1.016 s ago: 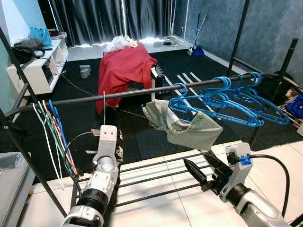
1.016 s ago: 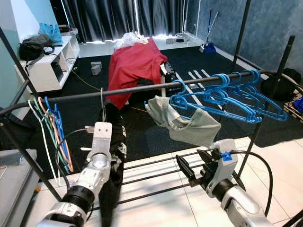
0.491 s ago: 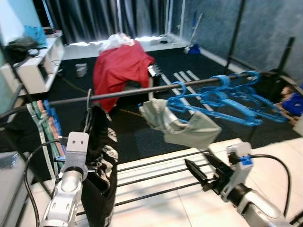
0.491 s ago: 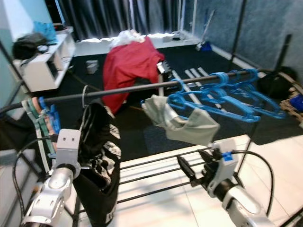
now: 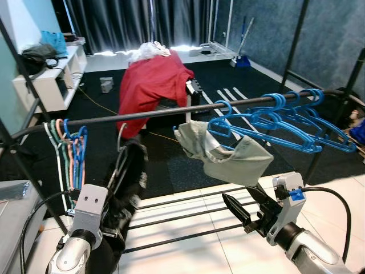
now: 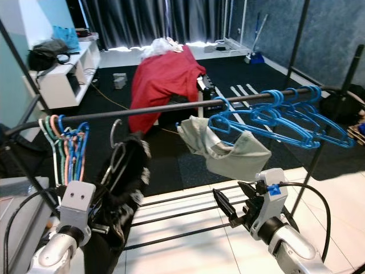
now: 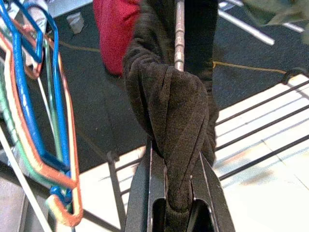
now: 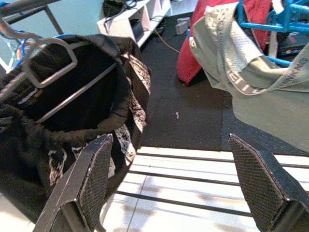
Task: Hang hanger
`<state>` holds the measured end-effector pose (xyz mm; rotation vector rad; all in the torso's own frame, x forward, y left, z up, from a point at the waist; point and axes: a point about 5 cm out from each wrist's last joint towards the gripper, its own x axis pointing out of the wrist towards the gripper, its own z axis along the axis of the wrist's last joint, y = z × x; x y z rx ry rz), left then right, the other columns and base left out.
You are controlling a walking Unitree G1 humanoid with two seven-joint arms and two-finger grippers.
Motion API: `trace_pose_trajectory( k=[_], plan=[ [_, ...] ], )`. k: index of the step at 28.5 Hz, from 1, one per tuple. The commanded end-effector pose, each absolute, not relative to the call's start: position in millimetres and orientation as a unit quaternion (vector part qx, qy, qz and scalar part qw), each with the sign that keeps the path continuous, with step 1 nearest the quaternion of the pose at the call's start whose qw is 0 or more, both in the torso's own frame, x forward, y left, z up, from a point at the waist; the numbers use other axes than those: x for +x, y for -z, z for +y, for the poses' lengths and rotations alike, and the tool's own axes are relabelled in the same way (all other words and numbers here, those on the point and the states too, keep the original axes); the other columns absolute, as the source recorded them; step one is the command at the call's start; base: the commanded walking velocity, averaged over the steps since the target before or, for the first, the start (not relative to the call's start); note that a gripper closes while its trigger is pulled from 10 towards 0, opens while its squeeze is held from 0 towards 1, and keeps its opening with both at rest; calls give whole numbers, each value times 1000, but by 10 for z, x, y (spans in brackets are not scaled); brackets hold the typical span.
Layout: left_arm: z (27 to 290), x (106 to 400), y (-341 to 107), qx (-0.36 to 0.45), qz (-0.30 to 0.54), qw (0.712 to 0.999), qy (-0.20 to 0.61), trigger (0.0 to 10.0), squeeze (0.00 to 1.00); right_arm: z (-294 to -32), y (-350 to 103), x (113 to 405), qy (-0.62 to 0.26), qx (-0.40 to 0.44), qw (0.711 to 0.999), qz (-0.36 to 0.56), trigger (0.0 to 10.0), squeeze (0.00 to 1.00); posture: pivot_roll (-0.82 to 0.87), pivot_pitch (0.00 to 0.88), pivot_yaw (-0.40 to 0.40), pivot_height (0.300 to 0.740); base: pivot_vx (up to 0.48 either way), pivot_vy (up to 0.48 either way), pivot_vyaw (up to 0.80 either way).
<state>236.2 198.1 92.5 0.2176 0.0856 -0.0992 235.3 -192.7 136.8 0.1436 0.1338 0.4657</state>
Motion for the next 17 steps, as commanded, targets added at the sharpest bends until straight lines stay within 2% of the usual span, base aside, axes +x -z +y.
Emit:
trace_pose_trajectory(
  k=[1,2,4,7,8,10,17],
  plan=[
    [1940,2341,-1053,112,3,990,82,10000,0,-1967,-1394,2366,-220,71,971,60,10000,0,-109,0,14,740,0,0,0],
    [1863,2259,-1041,106,22,981,160,10000,0,-2015,-1423,2387,-214,70,973,55,10000,0,-101,0,10,740,0,0,0],
    [1863,2259,-1041,106,22,981,160,10000,0,-2015,-1423,2387,-214,70,973,55,10000,0,-101,0,10,740,0,0,0],
    [1782,2135,-1243,36,40,941,335,10000,0,-2147,-1504,2424,-248,32,966,59,10000,0,-89,0,-16,740,0,0,0],
    [1782,2135,-1243,36,40,941,335,10000,0,-2147,-1504,2424,-248,32,966,59,10000,0,-89,0,-16,740,0,0,0],
    [1842,2156,-1514,21,16,919,394,10000,0,-2263,-1627,2477,-259,13,964,49,10000,0,-88,0,-19,740,0,0,0],
    [1837,2240,-1844,19,-36,908,416,10000,0,-2286,-1791,2544,-263,-10,964,27,10000,0,-89,0,-14,740,0,0,0]
  ],
)
